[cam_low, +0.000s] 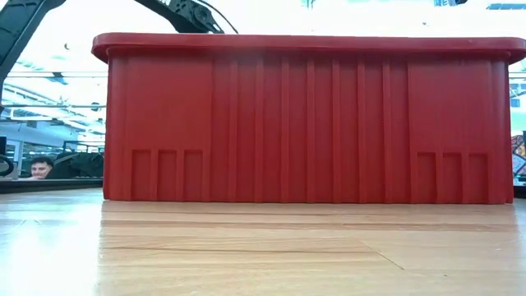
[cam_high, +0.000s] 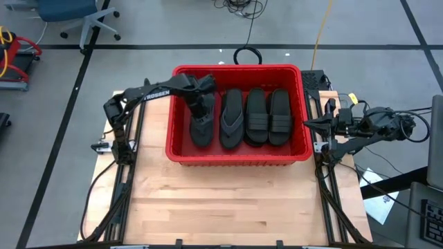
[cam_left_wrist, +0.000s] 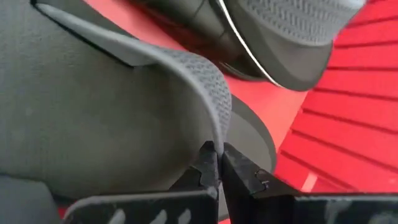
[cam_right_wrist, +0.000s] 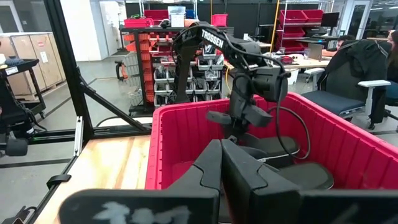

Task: Pick and place slides into bin
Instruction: Put the black slipper into the red bin

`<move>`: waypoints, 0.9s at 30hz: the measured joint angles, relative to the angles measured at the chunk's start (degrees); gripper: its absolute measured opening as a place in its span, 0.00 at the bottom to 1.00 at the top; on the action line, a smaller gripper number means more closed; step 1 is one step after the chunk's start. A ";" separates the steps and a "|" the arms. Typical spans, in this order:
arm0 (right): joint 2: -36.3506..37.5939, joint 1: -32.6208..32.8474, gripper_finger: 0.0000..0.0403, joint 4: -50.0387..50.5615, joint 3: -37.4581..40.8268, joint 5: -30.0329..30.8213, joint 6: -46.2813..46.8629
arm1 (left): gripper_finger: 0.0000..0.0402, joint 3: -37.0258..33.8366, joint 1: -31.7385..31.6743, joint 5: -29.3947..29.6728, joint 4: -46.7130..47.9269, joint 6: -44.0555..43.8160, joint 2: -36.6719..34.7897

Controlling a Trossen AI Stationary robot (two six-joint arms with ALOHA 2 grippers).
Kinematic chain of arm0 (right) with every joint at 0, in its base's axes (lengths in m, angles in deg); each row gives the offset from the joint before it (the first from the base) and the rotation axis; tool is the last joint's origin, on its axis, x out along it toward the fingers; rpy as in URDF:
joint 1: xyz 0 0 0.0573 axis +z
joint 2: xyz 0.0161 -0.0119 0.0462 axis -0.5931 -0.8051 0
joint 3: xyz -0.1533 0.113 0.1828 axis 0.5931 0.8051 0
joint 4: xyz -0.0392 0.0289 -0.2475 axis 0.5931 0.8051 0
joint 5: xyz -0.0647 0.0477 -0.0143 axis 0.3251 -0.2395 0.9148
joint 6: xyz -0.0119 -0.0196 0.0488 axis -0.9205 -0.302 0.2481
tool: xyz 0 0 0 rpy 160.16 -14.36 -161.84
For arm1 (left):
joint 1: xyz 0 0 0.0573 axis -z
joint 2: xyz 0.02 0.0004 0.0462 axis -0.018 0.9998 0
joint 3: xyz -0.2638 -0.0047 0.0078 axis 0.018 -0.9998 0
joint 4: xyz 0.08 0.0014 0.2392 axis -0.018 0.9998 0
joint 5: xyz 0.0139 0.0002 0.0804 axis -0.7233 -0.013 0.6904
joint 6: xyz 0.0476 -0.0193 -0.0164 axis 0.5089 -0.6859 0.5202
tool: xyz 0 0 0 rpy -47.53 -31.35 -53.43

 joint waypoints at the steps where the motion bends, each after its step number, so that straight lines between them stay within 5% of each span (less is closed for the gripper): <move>1: -0.01 0.01 0.00 -0.01 0.00 0.00 -0.01 | 0.00 -0.20 0.21 0.00 -0.60 -0.81 0.00; 18: -0.01 0.00 0.00 -0.01 0.00 0.00 -0.01 | 0.01 -0.24 -0.10 0.00 -0.69 1.63 -0.04; 27: -0.01 -0.01 0.00 0.00 0.00 0.00 -0.01 | 0.21 -0.24 -0.06 -0.21 1.20 2.44 -0.04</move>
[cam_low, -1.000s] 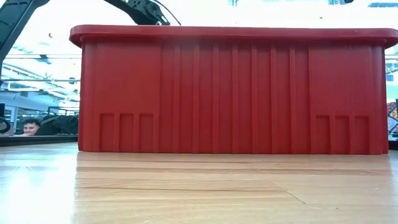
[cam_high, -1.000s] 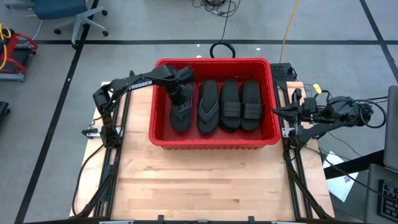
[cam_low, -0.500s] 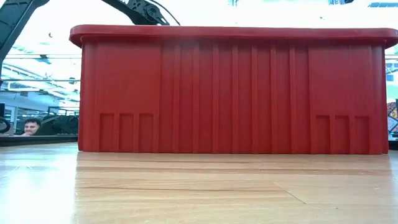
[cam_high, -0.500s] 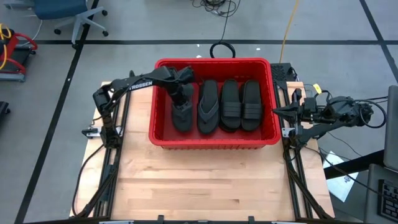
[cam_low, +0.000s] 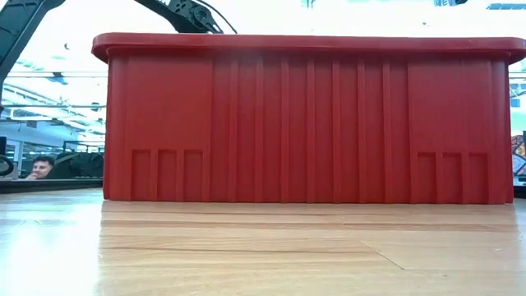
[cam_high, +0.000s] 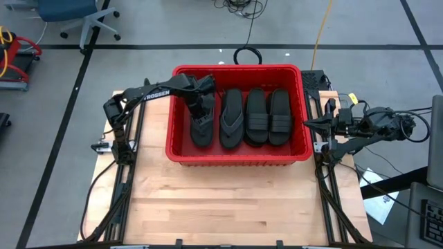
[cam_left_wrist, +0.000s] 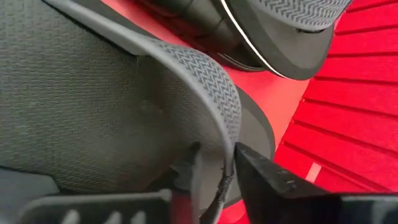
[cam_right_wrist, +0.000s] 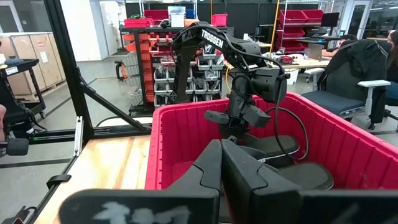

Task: Pick and place slides into bin
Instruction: Put the black slipper into the red bin, then return to Home Position

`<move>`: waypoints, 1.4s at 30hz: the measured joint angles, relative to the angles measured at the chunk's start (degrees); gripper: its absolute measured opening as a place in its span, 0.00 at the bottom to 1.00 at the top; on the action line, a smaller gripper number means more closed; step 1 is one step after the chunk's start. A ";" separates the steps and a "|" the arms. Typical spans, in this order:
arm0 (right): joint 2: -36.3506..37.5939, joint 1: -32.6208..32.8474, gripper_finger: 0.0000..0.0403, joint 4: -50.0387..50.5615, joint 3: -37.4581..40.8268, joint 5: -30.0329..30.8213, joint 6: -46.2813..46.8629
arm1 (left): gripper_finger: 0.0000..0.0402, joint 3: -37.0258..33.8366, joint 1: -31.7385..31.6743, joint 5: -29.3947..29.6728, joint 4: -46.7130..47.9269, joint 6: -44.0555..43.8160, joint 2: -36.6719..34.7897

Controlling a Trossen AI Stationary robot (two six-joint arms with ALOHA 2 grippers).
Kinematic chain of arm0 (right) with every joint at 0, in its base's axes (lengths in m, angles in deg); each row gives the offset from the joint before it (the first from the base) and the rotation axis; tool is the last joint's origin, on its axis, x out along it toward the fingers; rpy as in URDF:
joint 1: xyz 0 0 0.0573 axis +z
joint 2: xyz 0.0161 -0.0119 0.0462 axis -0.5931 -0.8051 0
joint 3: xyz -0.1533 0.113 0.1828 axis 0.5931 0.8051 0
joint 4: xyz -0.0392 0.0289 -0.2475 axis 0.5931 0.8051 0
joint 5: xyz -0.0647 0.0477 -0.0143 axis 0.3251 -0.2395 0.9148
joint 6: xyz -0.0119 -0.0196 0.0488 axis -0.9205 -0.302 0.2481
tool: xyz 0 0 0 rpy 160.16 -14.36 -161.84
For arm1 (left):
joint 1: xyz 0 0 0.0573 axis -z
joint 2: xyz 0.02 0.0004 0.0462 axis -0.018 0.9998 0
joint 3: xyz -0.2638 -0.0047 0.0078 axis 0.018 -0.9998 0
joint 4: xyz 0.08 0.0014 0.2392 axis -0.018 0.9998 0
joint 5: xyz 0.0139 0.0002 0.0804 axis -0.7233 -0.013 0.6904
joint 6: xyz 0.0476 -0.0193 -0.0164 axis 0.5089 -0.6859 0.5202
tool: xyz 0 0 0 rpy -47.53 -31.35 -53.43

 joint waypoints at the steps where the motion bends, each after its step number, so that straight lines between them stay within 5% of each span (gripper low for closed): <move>1: 0.01 0.02 0.00 -0.02 0.00 0.00 0.00 | 0.24 0.00 0.00 0.05 0.01 -0.02 0.00; 12: 0.02 0.02 0.00 0.00 0.00 -0.02 0.31 | 0.47 0.00 0.00 0.45 1.63 -0.94 -0.02; 24: 0.00 0.02 0.00 1.29 0.00 -0.14 1.46 | 0.49 1.36 -0.08 1.41 4.57 -0.08 -9.40; 29: -0.40 0.00 0.00 -0.79 0.00 -0.26 -0.69 | 0.38 4.85 3.57 3.47 0.67 6.99 -18.24; 35: -3.29 0.01 0.00 -1.41 0.00 -2.03 -5.27 | 0.05 5.20 14.95 3.71 -13.82 15.34 -29.17; 42: -6.62 0.11 0.00 -1.71 0.79 -8.73 -1.05 | 0.01 -0.12 29.75 13.93 -16.70 12.14 -34.43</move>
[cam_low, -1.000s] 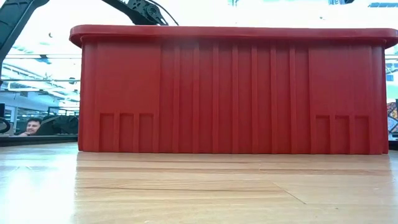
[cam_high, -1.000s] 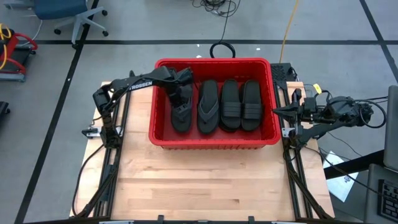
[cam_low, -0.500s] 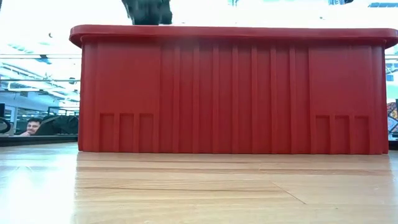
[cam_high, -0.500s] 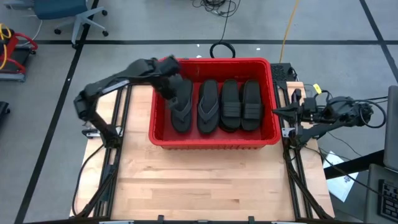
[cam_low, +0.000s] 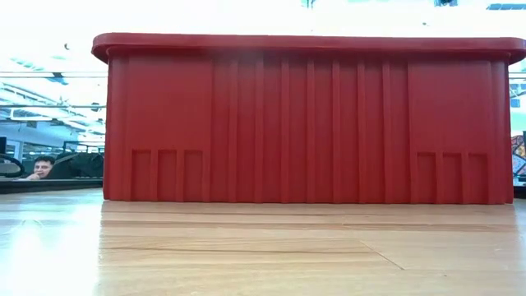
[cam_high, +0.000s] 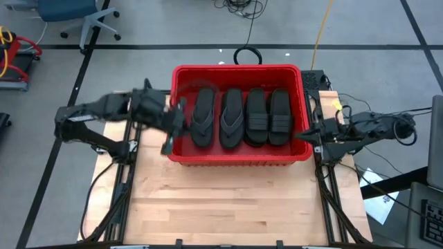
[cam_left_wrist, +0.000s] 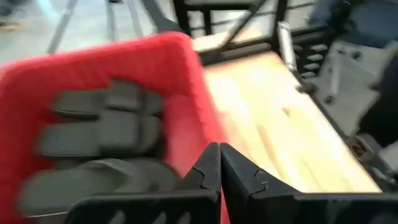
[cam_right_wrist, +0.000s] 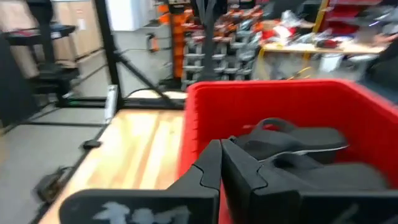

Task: Pick and place slides into bin
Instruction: Return to Home Position

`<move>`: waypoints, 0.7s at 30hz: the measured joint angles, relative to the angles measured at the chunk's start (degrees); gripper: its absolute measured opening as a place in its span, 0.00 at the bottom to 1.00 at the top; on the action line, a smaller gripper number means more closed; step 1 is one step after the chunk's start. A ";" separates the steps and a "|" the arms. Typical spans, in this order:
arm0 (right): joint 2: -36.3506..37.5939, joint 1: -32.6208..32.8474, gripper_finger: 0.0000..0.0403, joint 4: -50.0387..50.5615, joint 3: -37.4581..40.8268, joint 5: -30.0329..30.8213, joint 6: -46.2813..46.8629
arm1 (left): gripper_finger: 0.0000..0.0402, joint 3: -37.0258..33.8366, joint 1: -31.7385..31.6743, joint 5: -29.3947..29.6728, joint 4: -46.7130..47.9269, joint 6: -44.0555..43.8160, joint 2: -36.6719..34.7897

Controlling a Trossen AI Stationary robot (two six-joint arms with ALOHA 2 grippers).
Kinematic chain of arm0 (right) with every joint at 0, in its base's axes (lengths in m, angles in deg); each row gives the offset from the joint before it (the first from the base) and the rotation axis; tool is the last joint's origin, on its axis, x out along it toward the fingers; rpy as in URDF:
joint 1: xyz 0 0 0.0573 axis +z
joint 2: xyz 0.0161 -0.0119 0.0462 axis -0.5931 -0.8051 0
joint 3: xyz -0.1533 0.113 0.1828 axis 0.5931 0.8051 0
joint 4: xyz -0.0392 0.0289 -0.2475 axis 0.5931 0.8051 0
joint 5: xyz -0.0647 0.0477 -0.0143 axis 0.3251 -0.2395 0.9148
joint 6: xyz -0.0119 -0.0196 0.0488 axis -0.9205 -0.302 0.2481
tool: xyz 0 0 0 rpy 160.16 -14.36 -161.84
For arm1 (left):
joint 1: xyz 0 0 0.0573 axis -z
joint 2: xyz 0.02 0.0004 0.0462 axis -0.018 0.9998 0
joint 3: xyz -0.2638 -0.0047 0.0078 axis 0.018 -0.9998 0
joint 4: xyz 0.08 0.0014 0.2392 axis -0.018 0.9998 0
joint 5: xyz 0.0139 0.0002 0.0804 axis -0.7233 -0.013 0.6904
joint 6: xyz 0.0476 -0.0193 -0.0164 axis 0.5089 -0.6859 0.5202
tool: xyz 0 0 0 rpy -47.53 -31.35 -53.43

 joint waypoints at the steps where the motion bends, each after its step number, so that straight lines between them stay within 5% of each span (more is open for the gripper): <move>1: 0.02 0.02 0.00 -0.36 0.82 -0.86 0.83 | 0.01 -2.91 1.66 0.53 -2.07 -1.02 -0.68; 8: 3.37 0.04 0.00 -7.71 8.33 -0.62 0.19 | 0.00 -27.91 7.69 7.03 -34.80 -8.37 -8.00; 21: 17.30 0.00 0.00 -5.43 13.16 4.03 -0.27 | 0.00 -47.67 9.71 17.80 -47.37 -16.47 -30.40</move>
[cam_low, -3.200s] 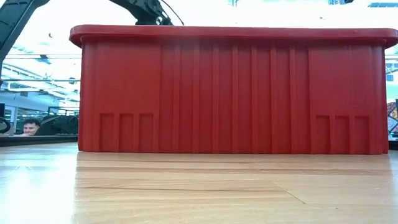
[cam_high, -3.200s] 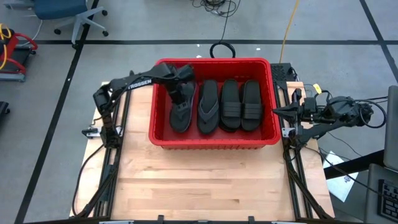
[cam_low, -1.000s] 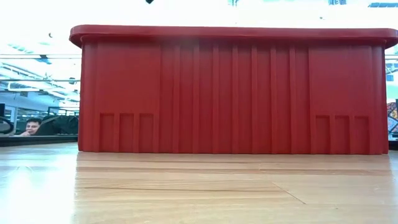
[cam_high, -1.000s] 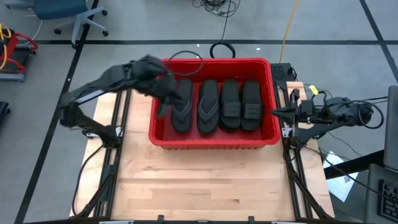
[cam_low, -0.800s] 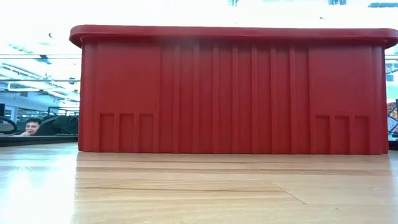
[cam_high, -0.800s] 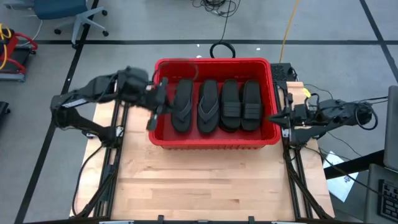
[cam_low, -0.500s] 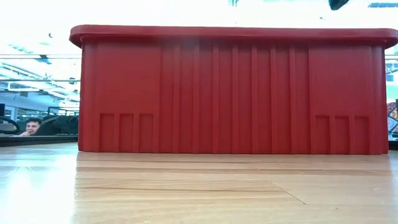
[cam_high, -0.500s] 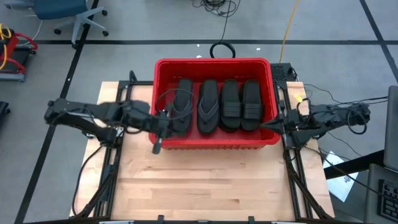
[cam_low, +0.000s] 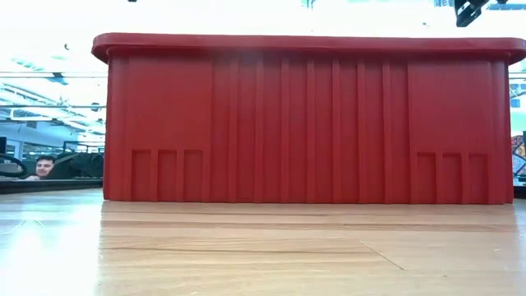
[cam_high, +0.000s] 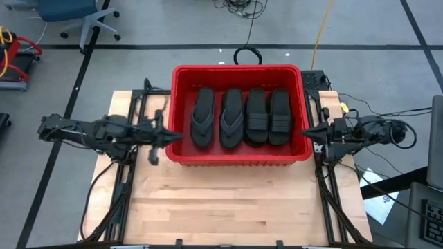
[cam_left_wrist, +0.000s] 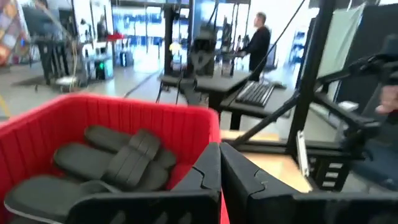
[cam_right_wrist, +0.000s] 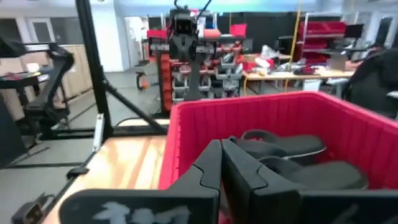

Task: Pick and place slides into bin
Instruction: Return to Home Position

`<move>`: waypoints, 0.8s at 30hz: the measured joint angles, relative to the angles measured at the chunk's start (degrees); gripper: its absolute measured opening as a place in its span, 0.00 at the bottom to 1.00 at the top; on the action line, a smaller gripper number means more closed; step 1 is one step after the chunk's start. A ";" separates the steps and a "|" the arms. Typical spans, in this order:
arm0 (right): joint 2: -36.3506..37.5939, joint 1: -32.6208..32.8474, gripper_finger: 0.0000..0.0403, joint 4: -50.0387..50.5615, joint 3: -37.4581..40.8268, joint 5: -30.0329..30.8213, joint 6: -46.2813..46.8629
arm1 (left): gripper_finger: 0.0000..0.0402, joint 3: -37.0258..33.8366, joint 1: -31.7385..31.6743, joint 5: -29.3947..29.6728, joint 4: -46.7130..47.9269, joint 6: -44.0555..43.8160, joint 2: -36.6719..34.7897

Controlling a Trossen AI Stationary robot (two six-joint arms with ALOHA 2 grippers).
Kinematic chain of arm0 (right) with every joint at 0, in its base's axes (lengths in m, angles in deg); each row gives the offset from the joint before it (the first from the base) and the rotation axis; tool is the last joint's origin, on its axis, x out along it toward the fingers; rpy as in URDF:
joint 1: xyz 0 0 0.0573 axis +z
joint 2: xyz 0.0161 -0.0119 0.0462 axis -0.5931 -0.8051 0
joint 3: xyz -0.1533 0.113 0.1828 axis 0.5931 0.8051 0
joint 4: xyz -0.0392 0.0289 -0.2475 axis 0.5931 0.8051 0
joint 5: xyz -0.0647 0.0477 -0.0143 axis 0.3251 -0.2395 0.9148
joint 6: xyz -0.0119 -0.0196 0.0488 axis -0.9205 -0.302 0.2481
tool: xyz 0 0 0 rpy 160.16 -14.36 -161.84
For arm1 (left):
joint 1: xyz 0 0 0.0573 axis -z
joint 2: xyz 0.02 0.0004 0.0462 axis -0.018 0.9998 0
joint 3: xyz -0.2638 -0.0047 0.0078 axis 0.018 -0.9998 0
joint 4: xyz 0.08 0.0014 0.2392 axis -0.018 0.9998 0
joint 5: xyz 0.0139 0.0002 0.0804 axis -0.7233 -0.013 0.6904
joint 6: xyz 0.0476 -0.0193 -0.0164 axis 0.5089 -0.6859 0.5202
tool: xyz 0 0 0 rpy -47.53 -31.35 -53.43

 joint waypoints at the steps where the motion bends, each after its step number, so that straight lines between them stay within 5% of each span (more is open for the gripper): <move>1: 0.27 0.00 0.00 0.21 0.35 -0.31 0.59 | 0.00 -0.33 1.03 1.26 0.01 0.45 -1.31; 7: 1.18 0.00 0.00 4.18 0.95 0.16 1.23 | 0.00 -2.08 6.15 13.72 5.75 3.15 -8.00; 12: 4.20 0.00 0.00 -3.63 0.73 -1.95 -1.22 | 0.00 -2.68 8.06 16.76 6.26 2.41 -11.73; 18: 4.13 0.00 0.00 6.83 1.04 -1.29 1.49 | 0.00 -2.74 10.46 20.60 9.32 4.75 -13.46; 24: 7.57 0.00 0.00 7.17 0.95 0.09 -1.50 | 0.00 -3.34 10.53 22.90 12.81 3.63 -20.51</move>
